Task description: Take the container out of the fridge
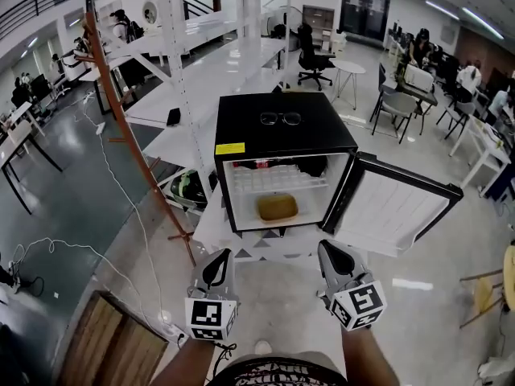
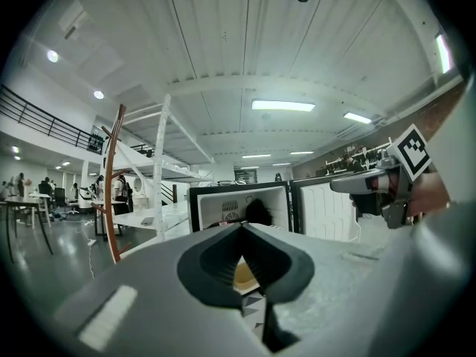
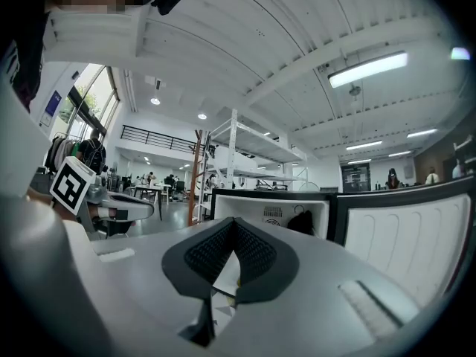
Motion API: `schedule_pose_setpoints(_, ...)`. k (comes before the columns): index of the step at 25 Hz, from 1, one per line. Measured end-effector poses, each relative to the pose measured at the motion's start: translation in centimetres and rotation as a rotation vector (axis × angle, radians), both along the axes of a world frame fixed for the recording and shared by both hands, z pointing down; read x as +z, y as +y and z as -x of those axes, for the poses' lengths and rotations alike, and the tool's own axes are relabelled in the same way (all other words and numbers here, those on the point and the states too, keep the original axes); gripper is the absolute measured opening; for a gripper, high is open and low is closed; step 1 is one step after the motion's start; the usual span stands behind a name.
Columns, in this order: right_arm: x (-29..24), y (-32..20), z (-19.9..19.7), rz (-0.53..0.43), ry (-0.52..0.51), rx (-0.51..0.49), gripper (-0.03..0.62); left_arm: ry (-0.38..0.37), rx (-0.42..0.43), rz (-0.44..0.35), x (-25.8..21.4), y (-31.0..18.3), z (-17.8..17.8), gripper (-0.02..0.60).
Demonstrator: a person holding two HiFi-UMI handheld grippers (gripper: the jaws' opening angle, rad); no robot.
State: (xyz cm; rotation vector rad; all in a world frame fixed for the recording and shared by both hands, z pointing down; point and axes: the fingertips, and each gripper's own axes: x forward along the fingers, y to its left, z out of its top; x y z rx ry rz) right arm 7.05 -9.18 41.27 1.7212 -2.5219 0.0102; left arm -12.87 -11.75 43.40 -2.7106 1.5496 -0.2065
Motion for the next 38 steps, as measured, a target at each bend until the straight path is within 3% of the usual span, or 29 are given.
schedule_pose_setpoints(5, -0.7, 0.5, -0.9, -0.014, 0.007, 0.041, 0.026, 0.028, 0.032, -0.02, -0.9, -0.4, -1.1, 0.002)
schedule_pose_setpoints(16, 0.6, 1.7, -1.3, 0.02, 0.011, 0.05, 0.026, 0.041, 0.046, 0.028, 0.9, -0.3, -1.2, 0.0)
schedule_pose_setpoints(26, 0.7, 0.2, -0.4, 0.023, 0.011, -0.005, 0.026, 0.035, 0.001, 0.041, 1.3, -0.8, 0.1, 0.0)
schedule_pose_setpoints(38, 1.5, -2.7, -1.5, 0.036, -0.012, -0.033, 0.026, 0.023, -0.029, 0.045, 1.7, -2.9, -0.9, 0.002)
